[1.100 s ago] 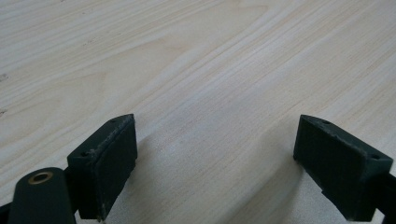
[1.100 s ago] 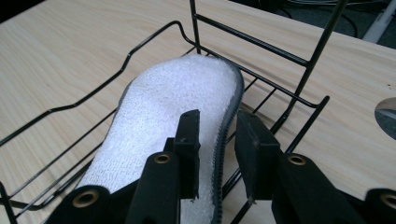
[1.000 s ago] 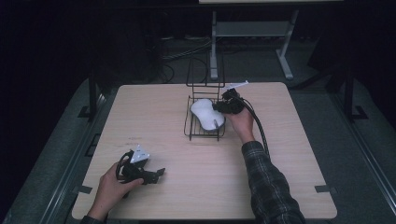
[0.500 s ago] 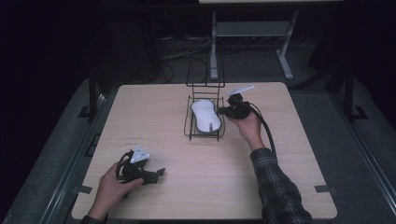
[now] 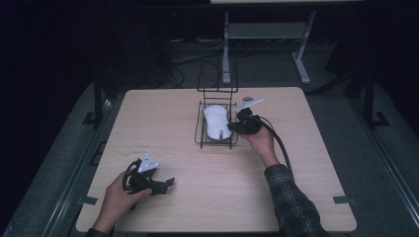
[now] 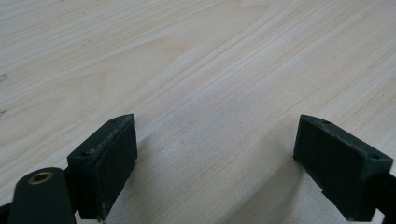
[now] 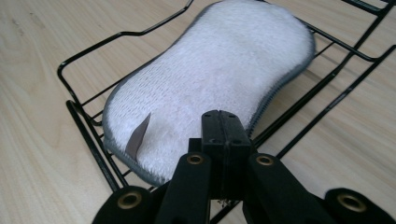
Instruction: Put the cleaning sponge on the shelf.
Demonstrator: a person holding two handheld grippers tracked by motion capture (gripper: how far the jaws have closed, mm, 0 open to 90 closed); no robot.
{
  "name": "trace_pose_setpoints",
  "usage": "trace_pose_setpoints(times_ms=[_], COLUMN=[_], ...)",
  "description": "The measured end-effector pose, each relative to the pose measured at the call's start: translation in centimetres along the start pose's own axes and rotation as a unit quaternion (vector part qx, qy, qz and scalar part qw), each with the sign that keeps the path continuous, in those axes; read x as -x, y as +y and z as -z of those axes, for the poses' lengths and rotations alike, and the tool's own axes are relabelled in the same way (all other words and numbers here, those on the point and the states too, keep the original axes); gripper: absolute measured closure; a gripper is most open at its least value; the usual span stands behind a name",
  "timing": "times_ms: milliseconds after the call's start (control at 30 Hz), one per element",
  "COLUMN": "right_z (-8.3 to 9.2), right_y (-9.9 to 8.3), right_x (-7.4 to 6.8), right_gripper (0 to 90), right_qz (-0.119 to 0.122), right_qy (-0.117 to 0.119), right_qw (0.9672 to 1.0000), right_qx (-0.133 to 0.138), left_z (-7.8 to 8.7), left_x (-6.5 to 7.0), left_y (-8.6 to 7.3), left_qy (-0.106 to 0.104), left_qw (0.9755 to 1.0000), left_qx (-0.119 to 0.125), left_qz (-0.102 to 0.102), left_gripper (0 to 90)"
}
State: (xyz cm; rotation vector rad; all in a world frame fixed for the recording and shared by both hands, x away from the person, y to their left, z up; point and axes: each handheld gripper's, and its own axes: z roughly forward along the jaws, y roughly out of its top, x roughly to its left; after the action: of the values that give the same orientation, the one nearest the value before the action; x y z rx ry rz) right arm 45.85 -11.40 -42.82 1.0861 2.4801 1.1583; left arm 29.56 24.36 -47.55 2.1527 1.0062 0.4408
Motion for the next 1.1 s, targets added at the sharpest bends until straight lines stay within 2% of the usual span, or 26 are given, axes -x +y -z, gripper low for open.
trace_pose_setpoints(times_ms=[167,467,700,800,900,1100], right_z=[0.0,1.9,3.8,4.7,5.4,6.8], right_y=[0.0,-0.1,-0.4,-0.8,-1.3,-2.8], right_x=[-0.2,0.0,0.1,0.1,0.0,0.5], right_gripper=[89.5,87.9,67.6,55.9,45.5,36.2], right_qz=[0.003,-0.001,-0.004,-0.008,-0.004,-0.016], right_qy=[0.003,0.008,0.0,-0.006,-0.027,-0.046], right_qw=[1.0,0.9996,0.9992,0.9992,0.9989,0.9983], right_qx=[0.004,0.025,0.039,0.038,0.037,0.033], left_z=[0.0,0.0,0.0,0.0,0.0,0.0], left_x=[0.0,0.0,0.0,0.0,0.0,0.0], left_y=[0.0,0.0,0.0,0.0,0.0,0.0], left_qy=[0.0,0.0,0.0,0.0,0.0,0.0], left_qw=[1.0,1.0,1.0,1.0,1.0,1.0], left_qx=[0.0,0.0,0.0,0.0,0.0,0.0], left_qz=[0.0,0.001,0.0,0.0,0.0,0.0], left_gripper=[12.7,12.7,12.6,12.7,12.6,12.7])
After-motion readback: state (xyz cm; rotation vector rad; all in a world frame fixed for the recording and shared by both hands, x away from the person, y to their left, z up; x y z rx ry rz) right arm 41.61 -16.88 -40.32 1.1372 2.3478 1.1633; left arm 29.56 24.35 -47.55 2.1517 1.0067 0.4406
